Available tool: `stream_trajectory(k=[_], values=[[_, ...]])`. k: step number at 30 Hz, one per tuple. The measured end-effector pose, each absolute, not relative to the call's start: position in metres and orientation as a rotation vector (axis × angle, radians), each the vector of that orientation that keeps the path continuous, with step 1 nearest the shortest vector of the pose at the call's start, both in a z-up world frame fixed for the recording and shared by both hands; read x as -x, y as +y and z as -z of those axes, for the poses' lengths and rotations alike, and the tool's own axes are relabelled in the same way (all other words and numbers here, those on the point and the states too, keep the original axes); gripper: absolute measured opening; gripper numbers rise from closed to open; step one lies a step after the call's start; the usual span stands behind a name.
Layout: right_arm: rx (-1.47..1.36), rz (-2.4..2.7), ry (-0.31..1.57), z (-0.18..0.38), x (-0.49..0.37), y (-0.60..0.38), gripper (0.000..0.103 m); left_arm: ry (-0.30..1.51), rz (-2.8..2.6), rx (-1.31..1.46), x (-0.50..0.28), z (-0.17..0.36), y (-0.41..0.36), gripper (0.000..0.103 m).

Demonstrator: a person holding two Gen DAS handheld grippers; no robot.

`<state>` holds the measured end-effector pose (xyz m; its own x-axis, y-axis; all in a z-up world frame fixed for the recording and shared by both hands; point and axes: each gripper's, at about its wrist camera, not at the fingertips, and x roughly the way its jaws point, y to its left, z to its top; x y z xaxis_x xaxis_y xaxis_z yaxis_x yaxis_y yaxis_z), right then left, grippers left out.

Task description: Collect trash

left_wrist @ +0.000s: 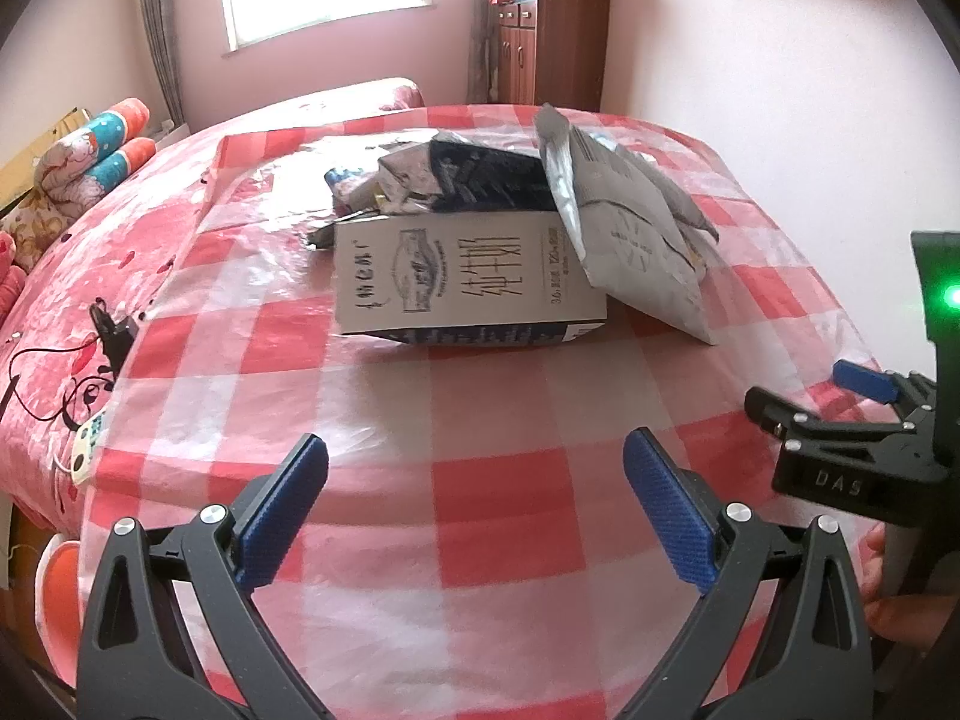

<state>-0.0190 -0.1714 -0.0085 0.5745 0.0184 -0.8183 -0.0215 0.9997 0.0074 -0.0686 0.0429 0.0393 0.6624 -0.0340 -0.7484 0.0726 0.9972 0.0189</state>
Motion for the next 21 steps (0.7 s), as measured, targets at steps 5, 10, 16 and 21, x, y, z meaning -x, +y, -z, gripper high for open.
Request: stream_trajectory(k=[5, 10, 16, 21], values=[[-0.014, -0.051, 0.916, -0.013, 0.037, -0.164, 0.098, 0.836, 0.066, -0.013, 0.076, -0.057, 0.054, 0.099], [-0.004, -0.041, 0.830, -0.049, 0.049, -0.161, 0.098, 0.799, 0.063, 0.019, 0.085, -0.079, 0.067, 0.099], [0.032, -0.028, 0.736, -0.082, 0.060, -0.152, 0.098, 0.755, 0.057, 0.034, 0.093, -0.098, 0.073, 0.099], [0.050, -0.005, 0.686, -0.099, 0.071, -0.150, 0.098, 0.730, 0.054, 0.037, 0.100, -0.104, 0.076, 0.099]])
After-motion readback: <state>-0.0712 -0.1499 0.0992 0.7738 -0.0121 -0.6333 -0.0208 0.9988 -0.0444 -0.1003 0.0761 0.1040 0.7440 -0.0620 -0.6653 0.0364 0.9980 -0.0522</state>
